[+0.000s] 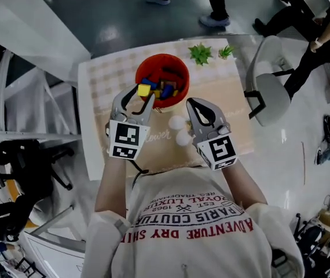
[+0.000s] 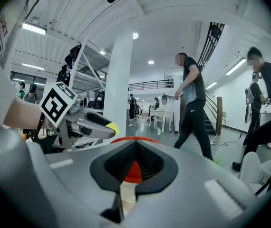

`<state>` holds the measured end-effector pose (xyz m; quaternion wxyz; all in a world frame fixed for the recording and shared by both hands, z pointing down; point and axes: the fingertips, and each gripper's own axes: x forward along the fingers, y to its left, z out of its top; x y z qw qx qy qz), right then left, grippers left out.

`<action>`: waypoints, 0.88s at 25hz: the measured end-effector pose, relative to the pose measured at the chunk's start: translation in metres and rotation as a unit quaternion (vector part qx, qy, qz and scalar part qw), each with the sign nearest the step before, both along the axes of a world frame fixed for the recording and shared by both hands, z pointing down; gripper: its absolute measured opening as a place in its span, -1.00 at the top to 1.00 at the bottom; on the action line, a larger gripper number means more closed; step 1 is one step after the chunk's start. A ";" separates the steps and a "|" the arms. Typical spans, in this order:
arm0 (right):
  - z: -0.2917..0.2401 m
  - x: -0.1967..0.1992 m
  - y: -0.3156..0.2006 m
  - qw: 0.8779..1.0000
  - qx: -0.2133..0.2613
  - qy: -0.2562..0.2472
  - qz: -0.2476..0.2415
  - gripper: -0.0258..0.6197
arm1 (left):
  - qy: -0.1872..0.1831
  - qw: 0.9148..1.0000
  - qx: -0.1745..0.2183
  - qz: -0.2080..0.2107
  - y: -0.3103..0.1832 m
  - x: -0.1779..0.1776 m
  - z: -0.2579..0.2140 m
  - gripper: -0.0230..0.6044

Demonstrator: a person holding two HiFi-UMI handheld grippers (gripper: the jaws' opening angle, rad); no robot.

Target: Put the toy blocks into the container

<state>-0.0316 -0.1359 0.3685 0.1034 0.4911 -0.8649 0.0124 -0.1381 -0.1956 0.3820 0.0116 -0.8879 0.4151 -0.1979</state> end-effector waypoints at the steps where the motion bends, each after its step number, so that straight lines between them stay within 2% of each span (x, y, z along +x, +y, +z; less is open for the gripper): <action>1: 0.000 0.003 0.000 1.000 0.000 0.000 0.003 0.91 | -0.003 1.000 -0.003 0.005 -0.002 0.005 0.002 0.33; 9: 0.003 0.037 0.000 0.999 -0.007 0.004 0.047 0.92 | -0.029 0.997 -0.041 0.066 -0.011 0.049 0.031 0.33; 14: 0.008 0.053 0.005 0.998 -0.016 0.001 0.066 0.92 | -0.029 0.997 -0.048 0.045 -0.020 0.054 0.040 0.27; 16: 0.008 0.057 0.008 0.998 -0.016 0.000 0.068 0.92 | -0.021 0.998 -0.047 0.036 -0.020 0.056 0.037 -0.01; 18: 0.010 0.062 0.010 0.997 -0.017 -0.001 0.069 0.92 | -0.010 0.999 -0.043 0.030 -0.018 0.058 0.033 -0.12; 22: 0.011 0.070 0.014 0.998 -0.019 -0.005 0.065 0.92 | 0.006 0.999 -0.035 0.021 -0.008 0.064 0.027 -0.13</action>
